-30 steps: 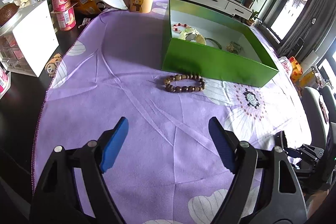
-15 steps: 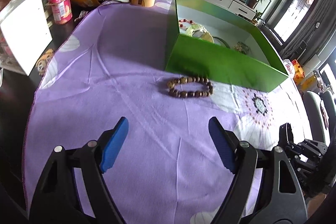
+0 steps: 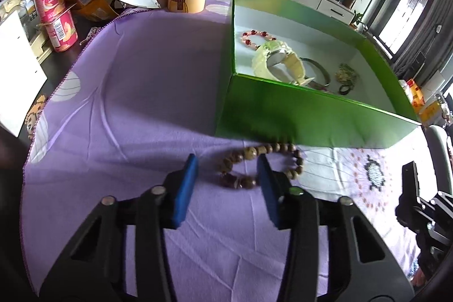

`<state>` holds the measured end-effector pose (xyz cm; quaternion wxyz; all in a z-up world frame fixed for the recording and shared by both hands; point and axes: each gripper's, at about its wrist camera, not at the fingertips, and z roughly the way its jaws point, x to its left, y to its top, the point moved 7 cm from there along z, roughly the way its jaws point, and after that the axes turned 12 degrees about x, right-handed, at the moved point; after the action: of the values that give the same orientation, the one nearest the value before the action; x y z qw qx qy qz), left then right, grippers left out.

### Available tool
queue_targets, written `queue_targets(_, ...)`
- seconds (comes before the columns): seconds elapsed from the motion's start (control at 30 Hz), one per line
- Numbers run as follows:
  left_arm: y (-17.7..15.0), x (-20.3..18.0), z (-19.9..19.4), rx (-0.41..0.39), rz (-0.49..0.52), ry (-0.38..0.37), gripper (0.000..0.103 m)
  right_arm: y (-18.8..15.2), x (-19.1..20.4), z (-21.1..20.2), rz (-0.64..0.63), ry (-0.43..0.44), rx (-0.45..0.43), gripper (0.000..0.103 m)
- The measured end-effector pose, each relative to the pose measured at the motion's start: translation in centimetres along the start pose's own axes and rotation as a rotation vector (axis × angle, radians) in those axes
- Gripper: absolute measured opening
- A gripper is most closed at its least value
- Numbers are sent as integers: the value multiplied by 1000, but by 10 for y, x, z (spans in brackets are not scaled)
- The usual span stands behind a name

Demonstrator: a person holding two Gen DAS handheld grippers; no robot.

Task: Organize jewelry
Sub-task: 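Grasp the brown bead bracelet with the left tool while the right tool grasps the black watch strap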

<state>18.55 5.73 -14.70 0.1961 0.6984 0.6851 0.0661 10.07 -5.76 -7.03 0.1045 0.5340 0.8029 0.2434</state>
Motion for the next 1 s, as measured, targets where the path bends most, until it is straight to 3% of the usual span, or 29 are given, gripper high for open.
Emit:
queue_targets(0.27, 1, -10, 6, -12, 127, 72, 29, -6, -6, 7, 25, 17, 0, 9)
queue_targets(0.43, -10, -10, 3, 5, 191, 64, 17, -9, -7, 9, 29, 22, 5, 9)
queue_targets(0.5, -10, -9, 3, 12, 190, 56, 11, -9, -8, 9, 37, 25, 4, 9)
queue_targets(0.73, -9, -8, 1, 23, 136, -25, 11, -11, -5, 2, 32, 18, -12, 9)
queue_targets(1.0, -17, -23, -43, -50, 138, -120, 11, -11, -12, -15, 70, 28, -37, 9)
